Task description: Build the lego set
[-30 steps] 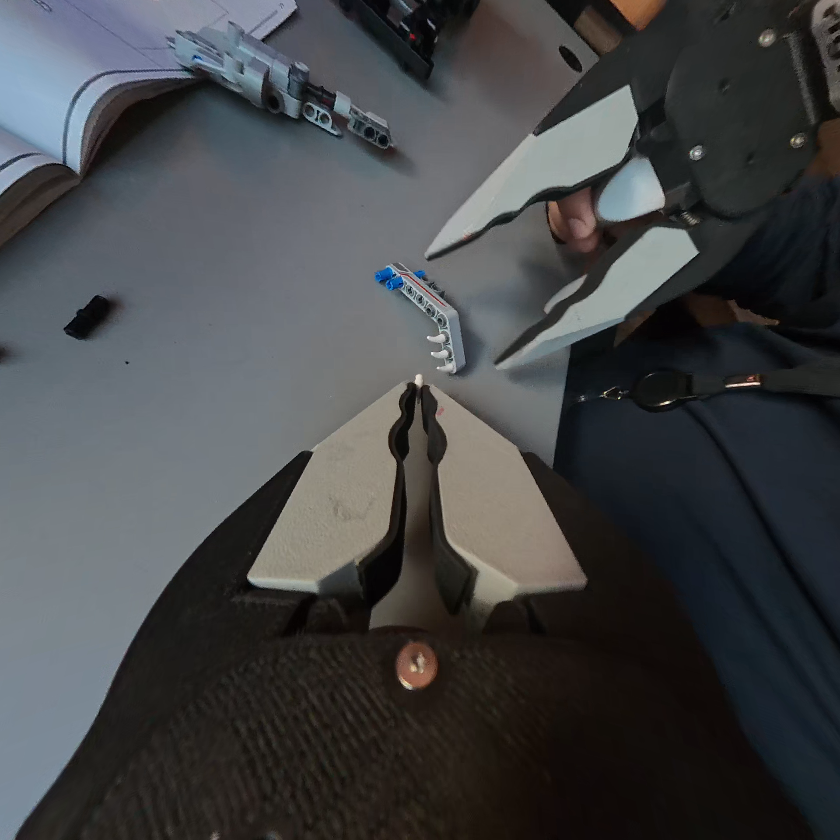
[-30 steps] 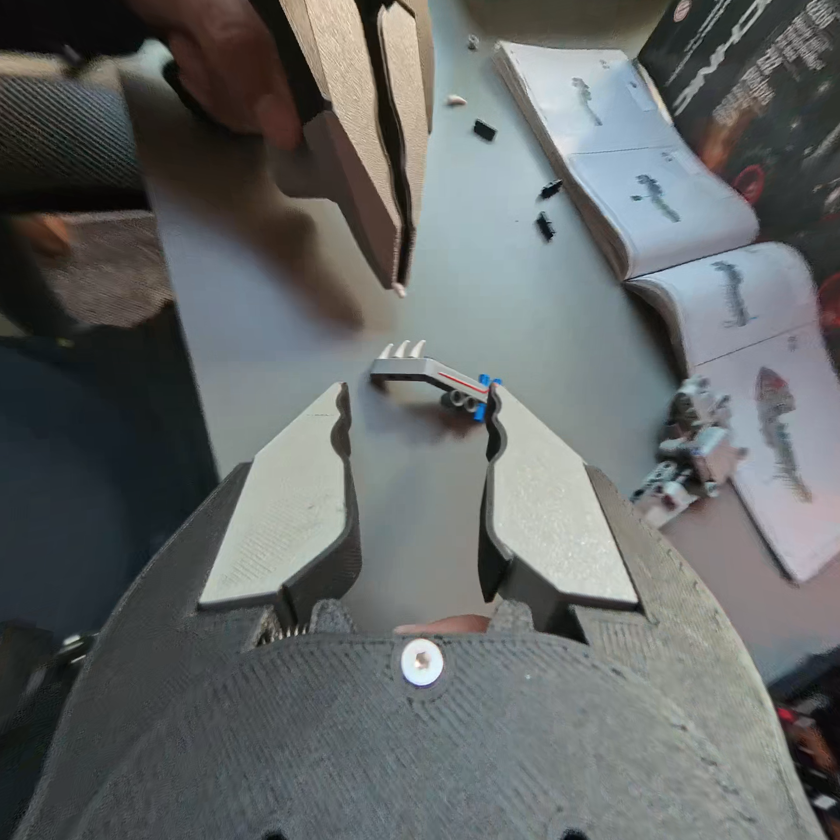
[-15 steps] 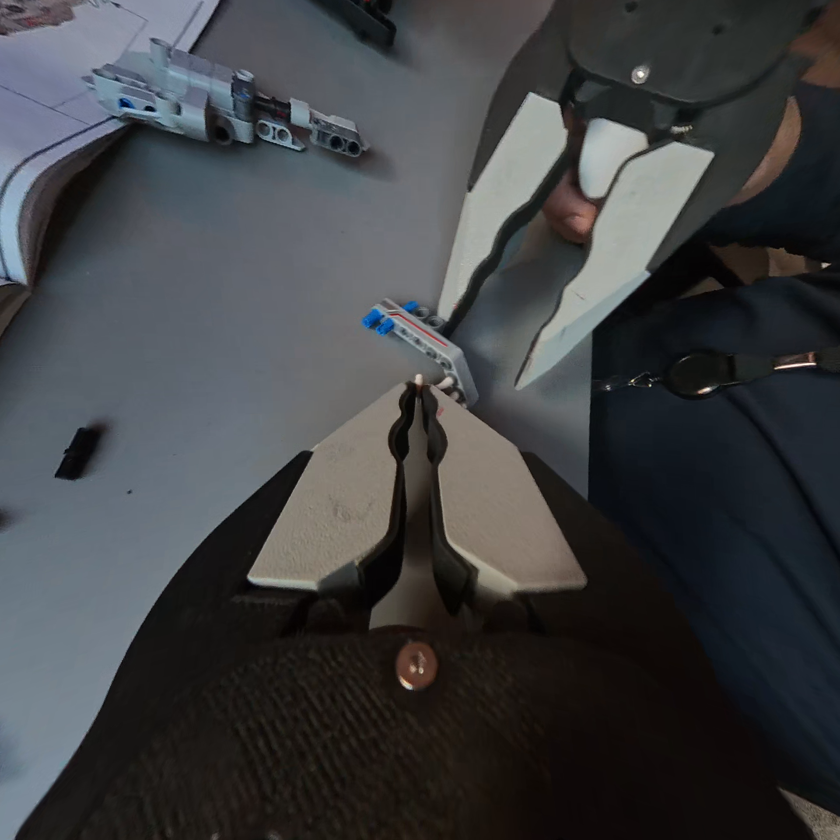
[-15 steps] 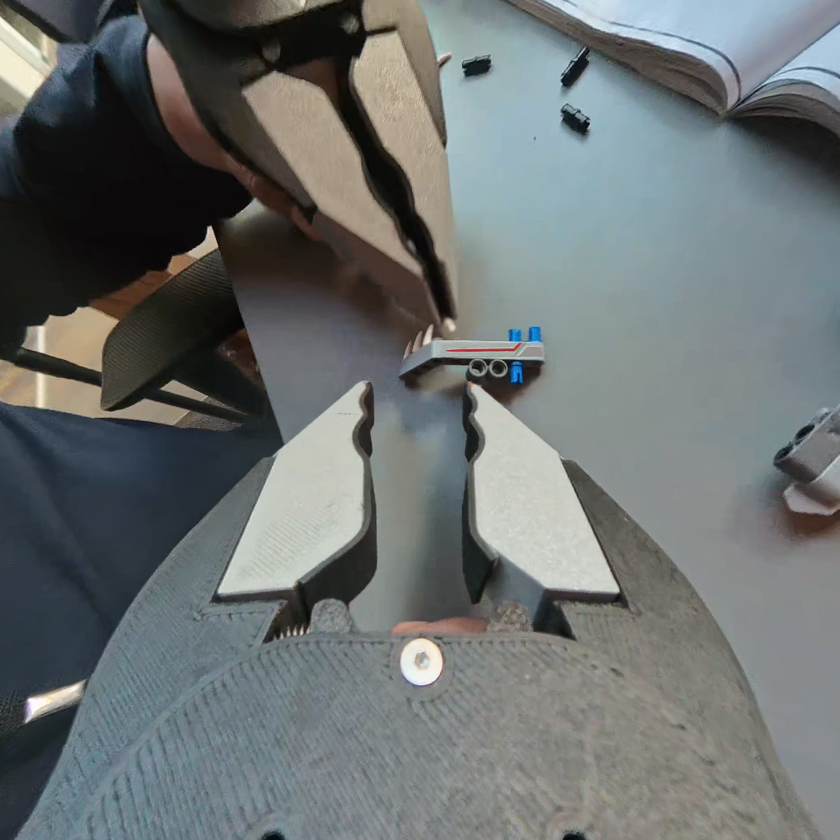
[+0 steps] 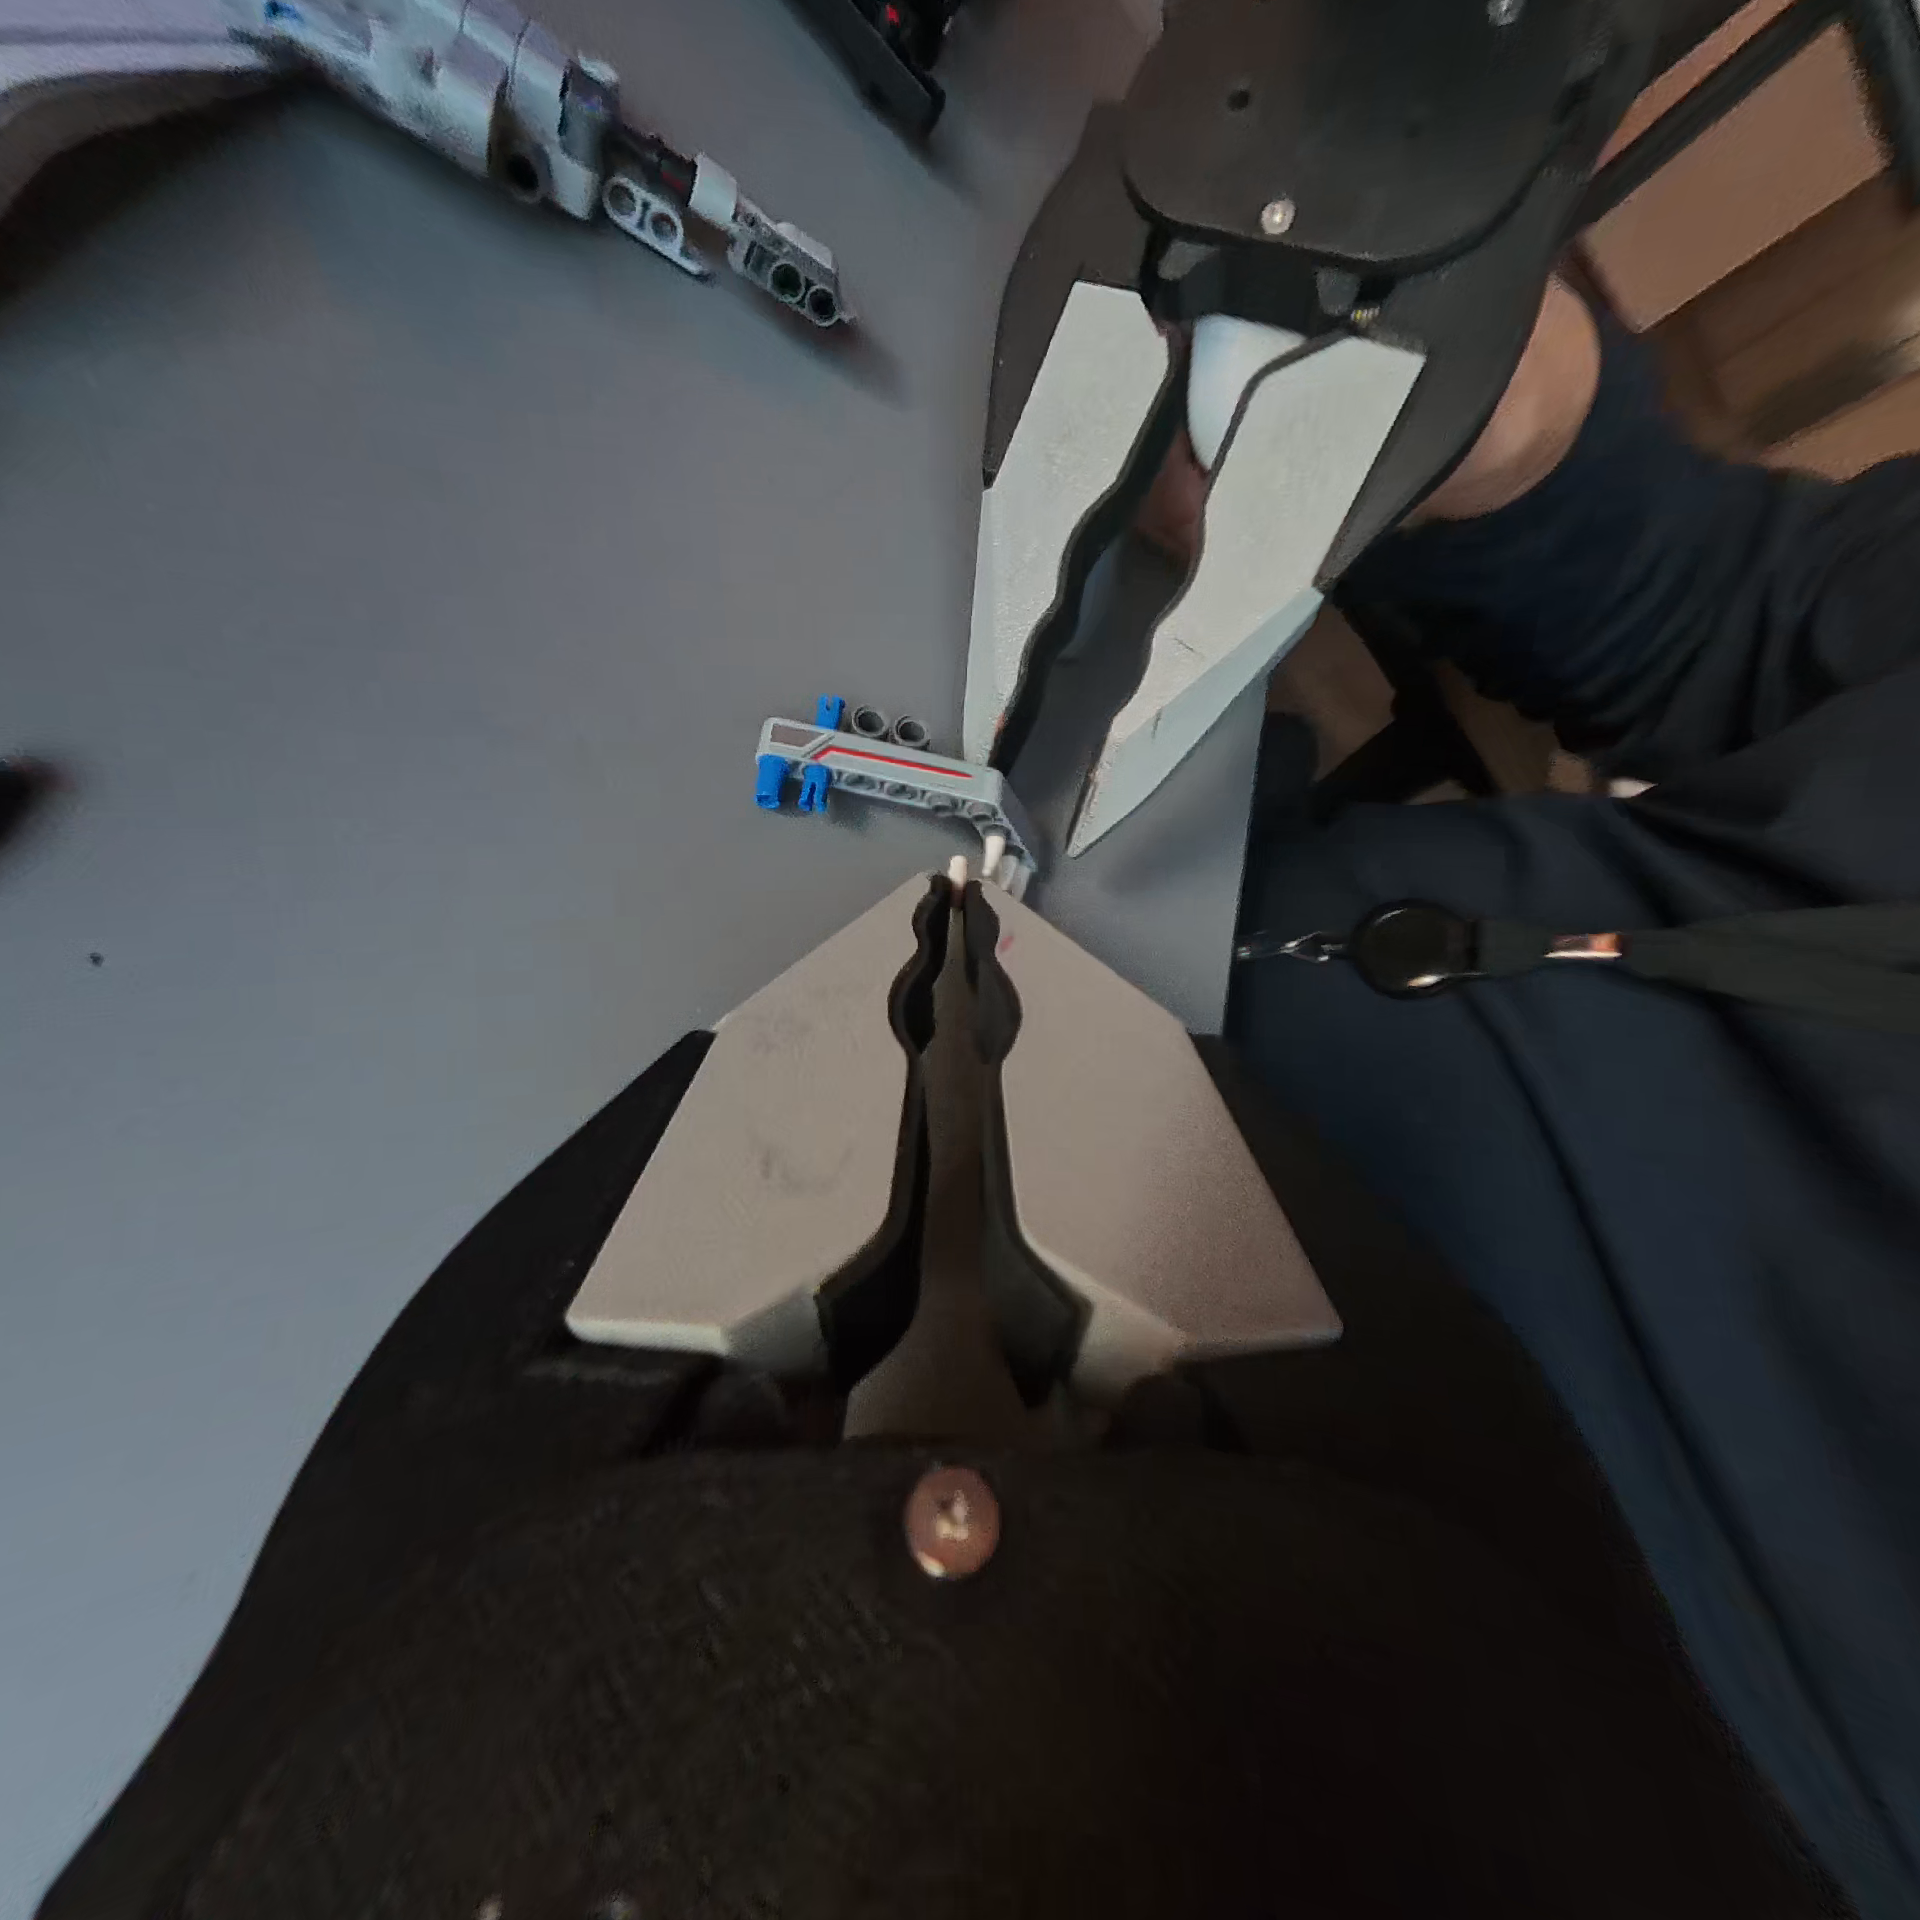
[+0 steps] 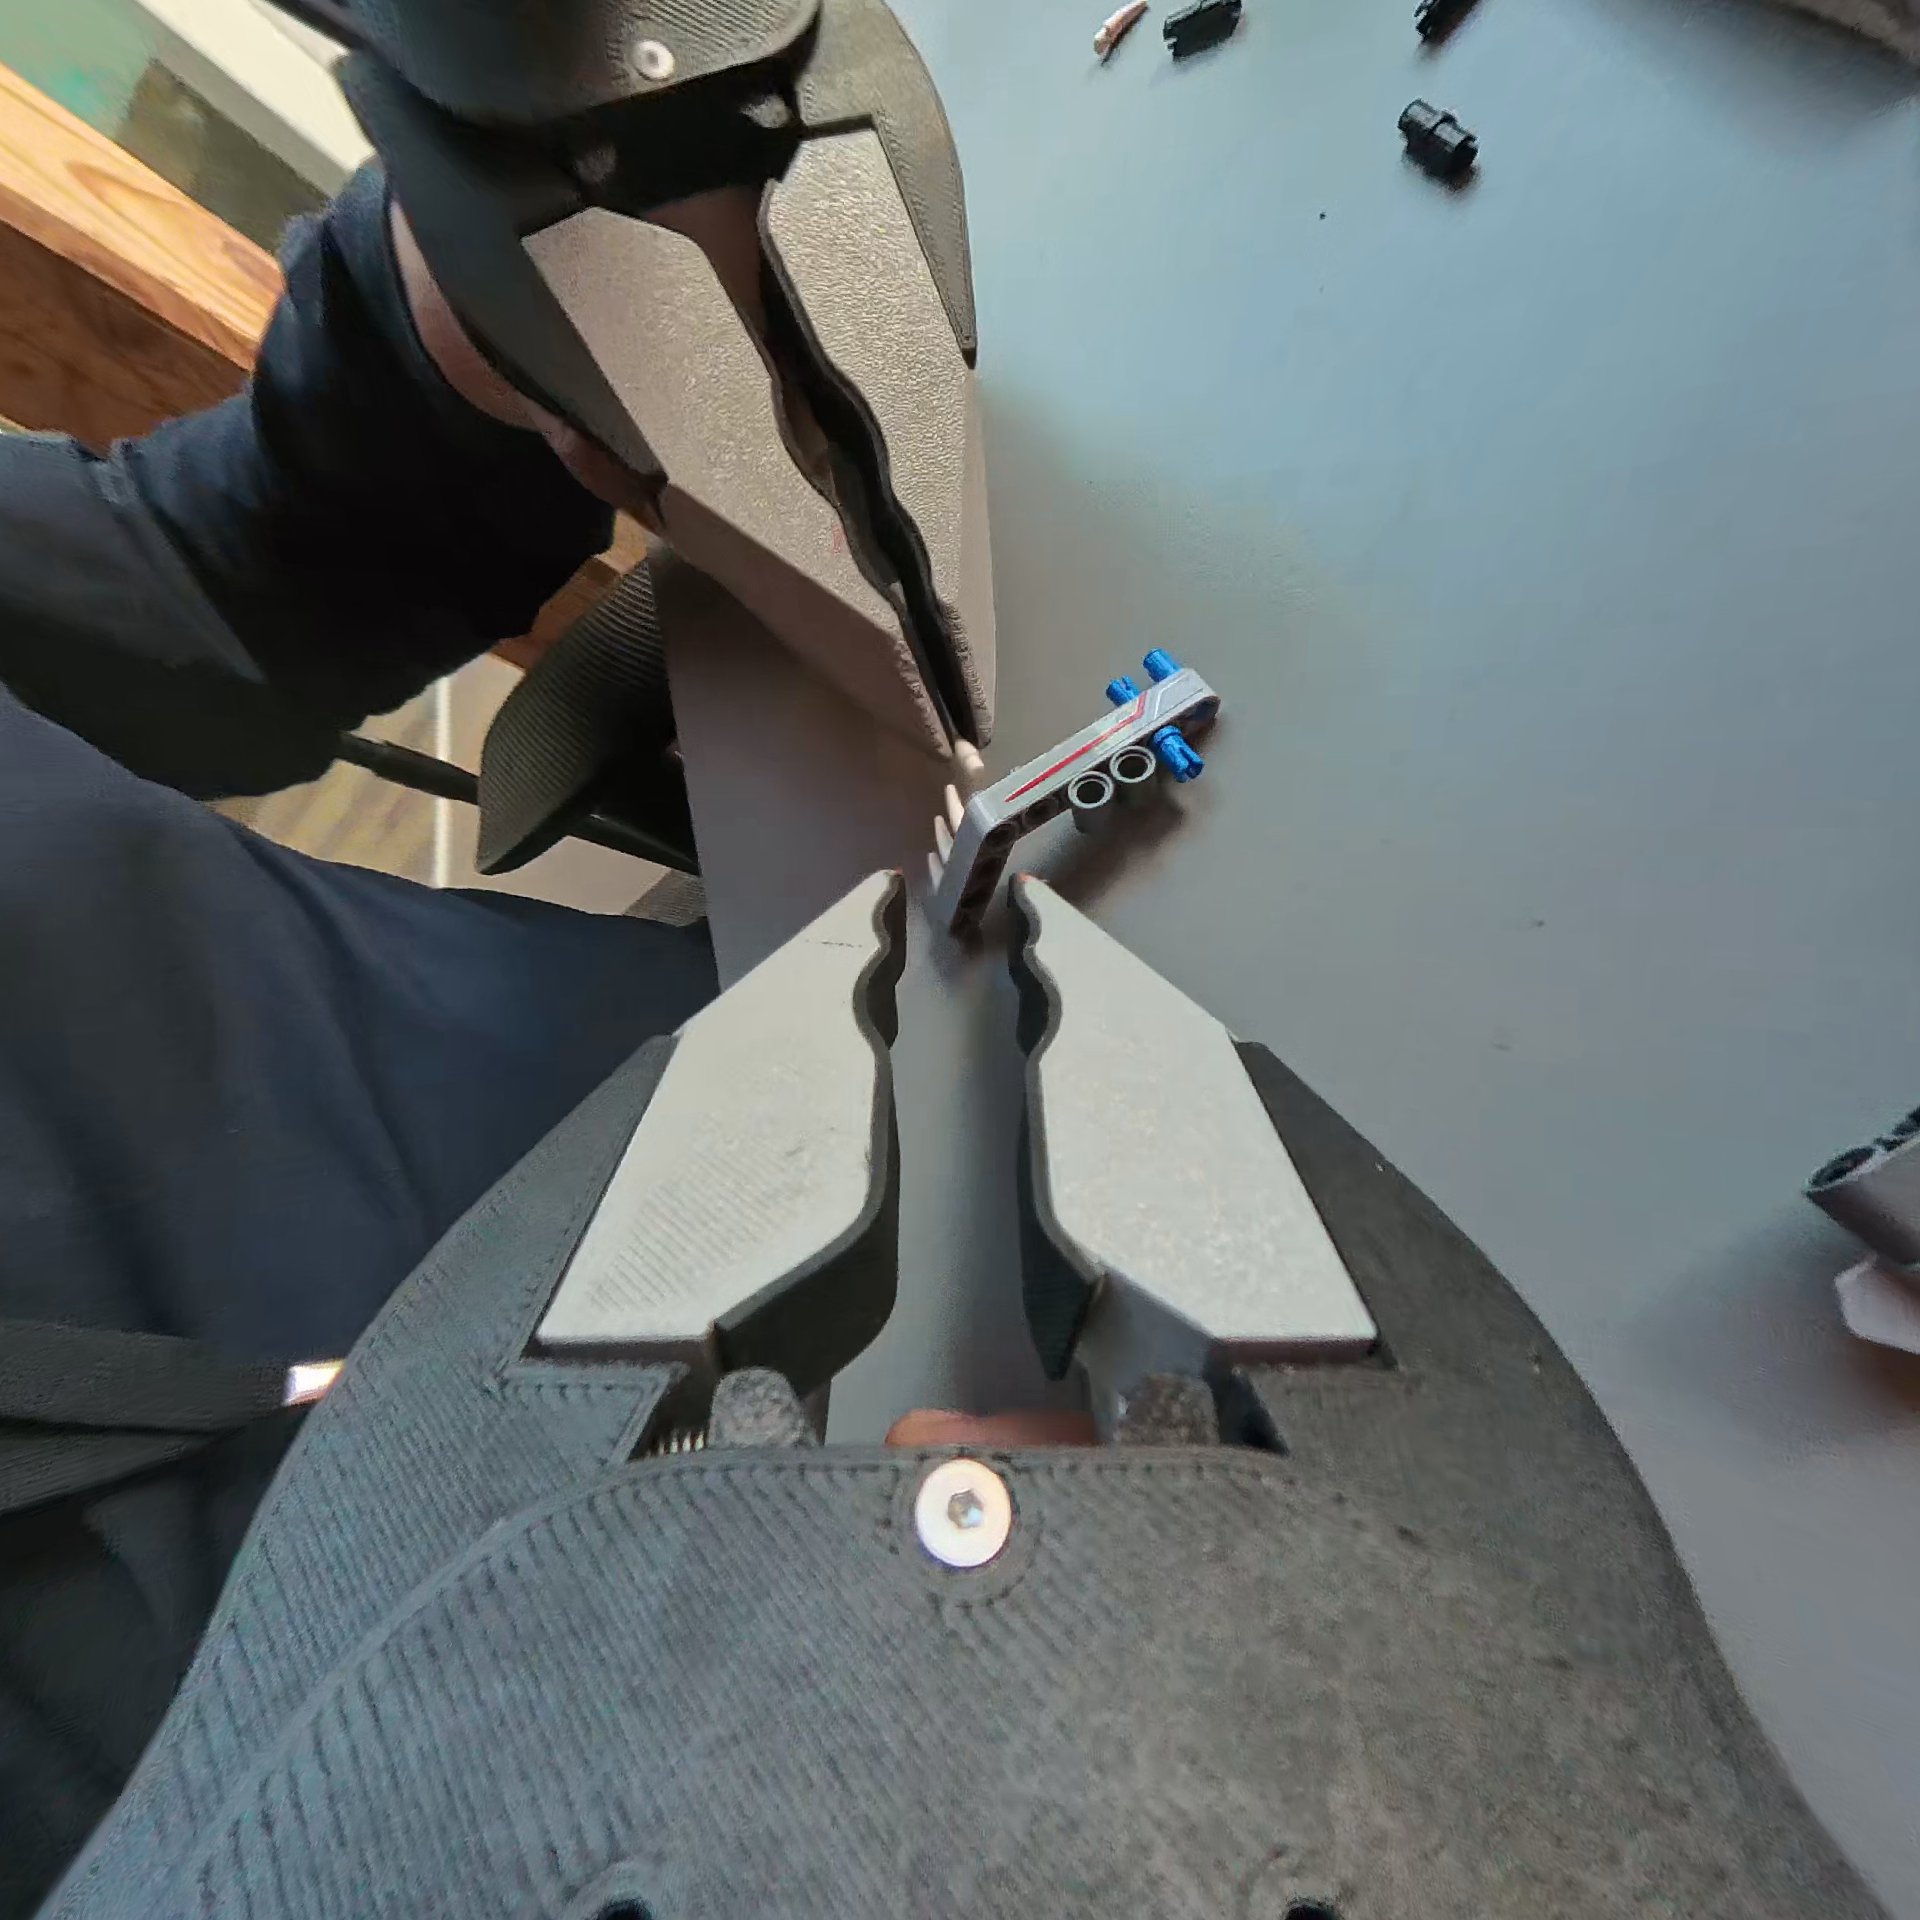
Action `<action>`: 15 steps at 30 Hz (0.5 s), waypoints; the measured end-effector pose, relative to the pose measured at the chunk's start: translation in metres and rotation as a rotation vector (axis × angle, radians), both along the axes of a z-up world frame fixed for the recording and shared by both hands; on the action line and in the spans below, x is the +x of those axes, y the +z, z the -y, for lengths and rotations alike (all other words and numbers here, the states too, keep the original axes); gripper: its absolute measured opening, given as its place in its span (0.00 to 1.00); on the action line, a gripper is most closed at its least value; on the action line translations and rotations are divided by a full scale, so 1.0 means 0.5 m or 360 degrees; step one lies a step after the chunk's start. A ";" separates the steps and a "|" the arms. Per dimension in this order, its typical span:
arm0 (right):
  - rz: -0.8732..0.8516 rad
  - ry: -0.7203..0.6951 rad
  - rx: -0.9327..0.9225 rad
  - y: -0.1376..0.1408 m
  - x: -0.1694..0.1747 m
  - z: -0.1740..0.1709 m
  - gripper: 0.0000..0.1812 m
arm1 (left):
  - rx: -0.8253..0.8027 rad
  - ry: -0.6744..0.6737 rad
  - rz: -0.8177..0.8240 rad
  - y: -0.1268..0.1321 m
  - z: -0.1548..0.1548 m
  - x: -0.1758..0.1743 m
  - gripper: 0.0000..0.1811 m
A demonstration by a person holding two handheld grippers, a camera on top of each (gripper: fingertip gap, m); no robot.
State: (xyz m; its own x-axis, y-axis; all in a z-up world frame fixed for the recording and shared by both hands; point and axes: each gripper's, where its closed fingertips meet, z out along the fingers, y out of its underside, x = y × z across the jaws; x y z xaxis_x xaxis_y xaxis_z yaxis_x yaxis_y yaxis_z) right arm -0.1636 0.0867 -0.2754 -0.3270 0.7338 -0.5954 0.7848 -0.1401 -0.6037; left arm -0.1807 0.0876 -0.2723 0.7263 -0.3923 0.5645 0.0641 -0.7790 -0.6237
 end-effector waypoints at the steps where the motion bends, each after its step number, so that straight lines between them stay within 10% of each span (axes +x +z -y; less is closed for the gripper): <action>1: 0.0000 -0.0008 -0.0035 0.003 0.000 -0.001 0.09 | -0.0050 0.0012 0.0110 0.004 0.004 0.000 0.00; 15: -0.0094 -0.0053 -0.0174 0.035 0.006 -0.017 0.13 | -0.0196 0.0181 0.0736 0.046 0.002 -0.016 0.00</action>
